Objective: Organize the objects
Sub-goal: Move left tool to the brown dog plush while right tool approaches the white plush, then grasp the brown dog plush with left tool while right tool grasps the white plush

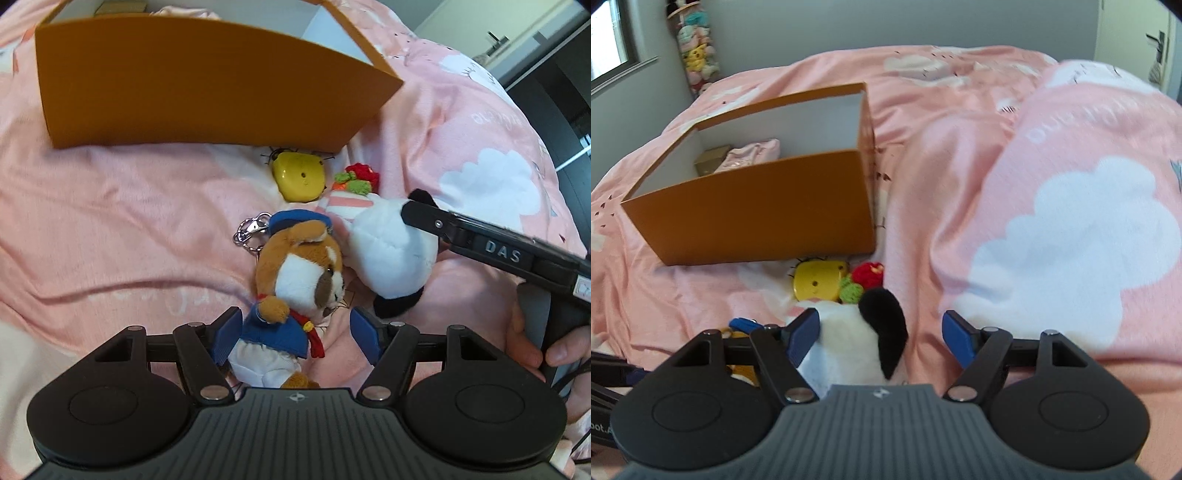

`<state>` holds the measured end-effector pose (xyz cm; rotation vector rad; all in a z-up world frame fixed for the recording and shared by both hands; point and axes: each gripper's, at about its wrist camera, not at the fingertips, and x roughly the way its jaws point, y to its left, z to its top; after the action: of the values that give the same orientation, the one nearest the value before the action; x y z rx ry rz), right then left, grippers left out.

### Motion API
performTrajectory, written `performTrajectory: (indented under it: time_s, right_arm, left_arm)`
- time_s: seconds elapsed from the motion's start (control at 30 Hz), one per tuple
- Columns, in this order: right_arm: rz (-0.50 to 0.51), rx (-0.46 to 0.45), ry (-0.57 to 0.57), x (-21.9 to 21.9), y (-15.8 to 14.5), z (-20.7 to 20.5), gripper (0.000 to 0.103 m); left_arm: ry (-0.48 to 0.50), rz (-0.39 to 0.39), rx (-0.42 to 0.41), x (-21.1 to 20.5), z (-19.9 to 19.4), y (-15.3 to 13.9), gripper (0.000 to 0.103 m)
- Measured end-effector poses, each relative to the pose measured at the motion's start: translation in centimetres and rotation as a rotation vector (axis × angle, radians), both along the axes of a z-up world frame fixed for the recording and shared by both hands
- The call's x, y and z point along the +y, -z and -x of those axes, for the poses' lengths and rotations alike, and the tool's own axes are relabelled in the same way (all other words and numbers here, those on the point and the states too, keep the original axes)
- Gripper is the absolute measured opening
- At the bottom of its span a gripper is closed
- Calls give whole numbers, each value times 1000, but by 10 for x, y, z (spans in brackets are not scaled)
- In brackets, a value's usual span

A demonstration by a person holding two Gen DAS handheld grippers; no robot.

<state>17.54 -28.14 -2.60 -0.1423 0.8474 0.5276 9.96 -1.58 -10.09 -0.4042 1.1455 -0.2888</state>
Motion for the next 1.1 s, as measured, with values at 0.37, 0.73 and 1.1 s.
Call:
performTrajectory:
  time_s: [0.37, 0.73, 1.1]
  right_arm:
    - [-26, 32, -2, -4, 6, -5, 79]
    - [59, 96, -132, 13, 8, 0, 79]
    - [15, 146, -216, 25, -3, 8, 72]
  left_arm:
    - [70, -100, -7, -22, -14, 6, 67]
    - [62, -113, -35, -20, -10, 4, 55]
    - [-132, -35, -110, 24, -1, -19, 54]
